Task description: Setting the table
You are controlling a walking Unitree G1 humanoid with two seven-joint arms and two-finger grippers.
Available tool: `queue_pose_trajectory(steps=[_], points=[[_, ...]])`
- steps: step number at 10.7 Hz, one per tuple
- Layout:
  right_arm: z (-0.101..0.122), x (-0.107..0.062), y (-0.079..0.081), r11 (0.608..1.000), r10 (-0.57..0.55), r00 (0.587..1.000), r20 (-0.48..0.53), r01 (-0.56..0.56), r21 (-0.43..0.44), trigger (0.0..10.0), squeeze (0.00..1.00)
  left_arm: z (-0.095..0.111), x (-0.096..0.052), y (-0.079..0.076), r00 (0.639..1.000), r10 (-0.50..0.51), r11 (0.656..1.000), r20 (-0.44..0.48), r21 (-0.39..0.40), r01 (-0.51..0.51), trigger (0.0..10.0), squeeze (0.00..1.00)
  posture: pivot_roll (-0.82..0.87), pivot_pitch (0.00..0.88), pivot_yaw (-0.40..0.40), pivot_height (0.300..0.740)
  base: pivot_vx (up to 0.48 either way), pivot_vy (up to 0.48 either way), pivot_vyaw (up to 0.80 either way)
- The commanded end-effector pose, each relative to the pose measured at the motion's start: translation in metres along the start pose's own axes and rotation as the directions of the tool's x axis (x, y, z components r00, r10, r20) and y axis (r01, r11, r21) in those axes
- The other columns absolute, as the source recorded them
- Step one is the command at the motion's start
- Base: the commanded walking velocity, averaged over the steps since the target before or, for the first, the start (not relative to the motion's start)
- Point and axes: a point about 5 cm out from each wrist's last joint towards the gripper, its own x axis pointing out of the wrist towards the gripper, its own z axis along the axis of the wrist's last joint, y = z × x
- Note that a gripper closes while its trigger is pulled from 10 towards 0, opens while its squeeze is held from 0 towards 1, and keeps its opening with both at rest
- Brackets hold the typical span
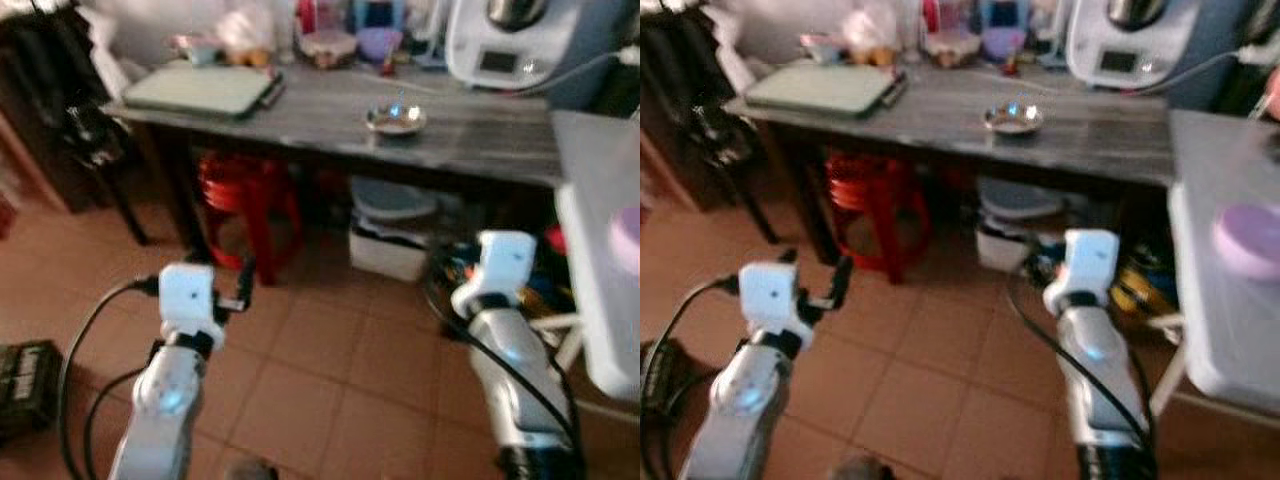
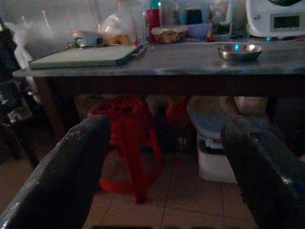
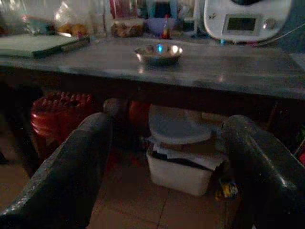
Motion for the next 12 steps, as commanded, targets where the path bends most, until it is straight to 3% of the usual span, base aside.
queue_pose_trajectory(steps=[1, 9, 10, 11, 12], points=[[0.005, 0.0, -0.002, 1.0, -0.004, 1.0, 0.015, 0.004, -0.001, 10.0, 0.0, 0.003, 0.001, 0.0, 1.0, -0.007, 1.0, 0.012, -0.003, 0.007, 10.0, 0.0, 0.01, 0.0, 0.033, 0.74, 0.0, -0.45, 0.0], [0.026, 0.014, 0.003, 0.998, 0.036, 0.994, 0.101, -0.031, -0.052, 10.0, 0.0, 0.007, 0.0, -0.007, 0.998, -0.055, 0.998, 0.033, -0.024, 0.056, 10.0, 0.0, 0.0, 0.006, 0.027, 0.74, 0.33, -0.34, 0.0], [0.027, 0.015, 0.003, 0.998, 0.037, 0.993, 0.109, -0.031, -0.051, 10.0, 1.0, 0.008, 0.0, -0.007, 0.998, -0.059, 0.998, 0.035, -0.027, 0.06, 10.0, 0.0, 0.0, 0.006, 0.027, 0.74, 0.356, -0.315, 0.0], [0.028, 0.015, 0.003, 0.998, 0.037, 0.993, 0.112, -0.032, -0.052, 10.0, 1.0, 0.009, 0.001, -0.007, 0.998, -0.058, 0.998, 0.039, -0.037, 0.059, 10.0, 0.0, 0.0, 0.006, 0.028, 0.74, 0.352, -0.322, 0.0], [0.031, 0.018, 0.004, 0.997, 0.042, 0.992, 0.123, -0.033, -0.07, 10.0, 0.13, 0.01, 0.002, -0.004, 0.998, -0.033, 0.996, 0.048, -0.086, 0.037, 10.0, 0.0, 0.0, 0.008, 0.028, 0.74, 0.0, 0.0, 0.0]])
